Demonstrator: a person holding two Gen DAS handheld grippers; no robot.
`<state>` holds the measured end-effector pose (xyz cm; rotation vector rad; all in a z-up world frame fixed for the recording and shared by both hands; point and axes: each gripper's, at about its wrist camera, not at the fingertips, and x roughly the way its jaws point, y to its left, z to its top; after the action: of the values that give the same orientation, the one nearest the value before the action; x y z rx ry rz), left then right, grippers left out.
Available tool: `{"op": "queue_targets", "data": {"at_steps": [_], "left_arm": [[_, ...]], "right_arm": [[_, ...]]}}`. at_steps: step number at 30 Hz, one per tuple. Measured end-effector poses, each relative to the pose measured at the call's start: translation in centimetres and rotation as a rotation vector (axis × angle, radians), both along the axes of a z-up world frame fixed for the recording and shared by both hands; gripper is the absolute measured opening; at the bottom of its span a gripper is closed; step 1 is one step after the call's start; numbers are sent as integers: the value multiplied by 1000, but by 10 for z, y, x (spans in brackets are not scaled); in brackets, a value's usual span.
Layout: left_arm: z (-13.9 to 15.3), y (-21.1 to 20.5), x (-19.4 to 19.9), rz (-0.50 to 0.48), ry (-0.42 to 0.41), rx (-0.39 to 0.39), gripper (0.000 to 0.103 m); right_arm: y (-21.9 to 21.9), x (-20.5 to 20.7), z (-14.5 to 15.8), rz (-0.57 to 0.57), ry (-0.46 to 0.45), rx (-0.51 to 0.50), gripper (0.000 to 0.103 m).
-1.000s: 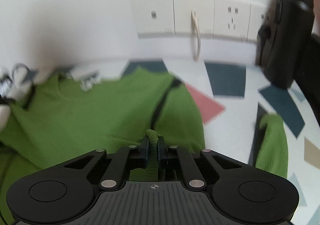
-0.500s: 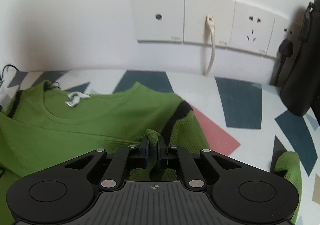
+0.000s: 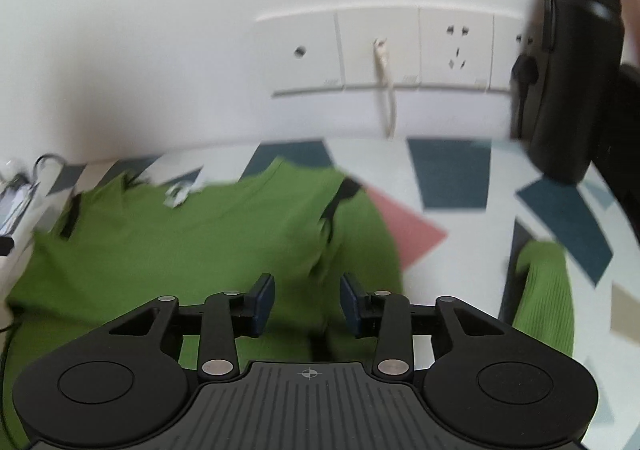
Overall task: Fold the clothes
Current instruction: 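Grasp the sweater body fold with the right tool while the left tool releases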
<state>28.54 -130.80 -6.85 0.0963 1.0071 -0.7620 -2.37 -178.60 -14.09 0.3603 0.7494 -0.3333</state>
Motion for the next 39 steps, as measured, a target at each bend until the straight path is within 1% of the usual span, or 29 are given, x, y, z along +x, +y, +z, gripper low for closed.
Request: {"op": "queue_targets", "data": {"at_steps": [3, 6, 9, 10, 13, 16, 17, 18, 19, 20, 21, 22, 24, 26, 28, 31, 33, 35, 36, 37, 38, 39], "left_arm": [[-9, -4, -26, -96, -51, 94, 60], [-22, -10, -38, -116, -73, 156, 60], [-34, -17, -43, -116, -123, 211, 60], [-37, -19, -45, -114, -142, 223, 63], [-39, -20, -45, -97, -172, 214, 64], [-38, -21, -44, -73, -203, 227, 63], [-38, -21, -44, -69, -210, 227, 62], [-38, -20, -43, -69, -207, 217, 56], [-38, -19, -44, -71, -205, 208, 49], [-38, -19, -45, -75, -208, 204, 45], [-37, -20, -46, -82, -222, 209, 38], [-36, -21, -49, -91, -241, 220, 33], [-35, -19, -50, -95, -257, 222, 32], [-35, -16, -50, -90, -260, 215, 32], [-36, -12, -47, -79, -249, 208, 32], [-36, -10, -45, -73, -244, 204, 32], [-36, -10, -45, -69, -243, 205, 32], [-36, -10, -45, -63, -242, 205, 34], [-36, -10, -44, -57, -241, 205, 36], [-36, -9, -44, -48, -237, 205, 43], [-36, -8, -43, -39, -231, 205, 47], [-36, -8, -42, -26, -222, 207, 57]], "right_arm": [[12, -5, -4, 40, 12, 54, 33], [20, -2, -13, 56, 28, 111, 33], [21, 3, -19, -10, 60, 67, 33], [16, 3, -20, -40, 45, 87, 33], [4, 2, -22, -122, 1, 142, 32], [-7, 2, -24, -188, -35, 186, 33], [-10, 2, -26, -200, -43, 206, 31], [-13, 3, -27, -209, -49, 224, 28], [-14, 3, -29, -210, -48, 232, 17], [-14, 4, -29, -211, -40, 232, 9], [-13, 2, -28, -212, -40, 230, 8], [-13, 0, -26, -214, -48, 232, 5], [-11, -8, -18, -218, -74, 239, 4], [-7, -17, -8, -212, -98, 235, 4], [-5, -23, -4, -208, -90, 241, 3], [0, -28, -9, -197, -42, 241, 3], [2, -29, -18, -205, -5, 238, 3], [3, -31, -24, -219, 13, 230, 3], [4, -32, -26, -221, 19, 219, 3], [5, -34, -27, -222, 22, 219, 3], [5, -36, -28, -223, 26, 219, 4], [6, -38, -28, -224, 28, 220, 5]]}}
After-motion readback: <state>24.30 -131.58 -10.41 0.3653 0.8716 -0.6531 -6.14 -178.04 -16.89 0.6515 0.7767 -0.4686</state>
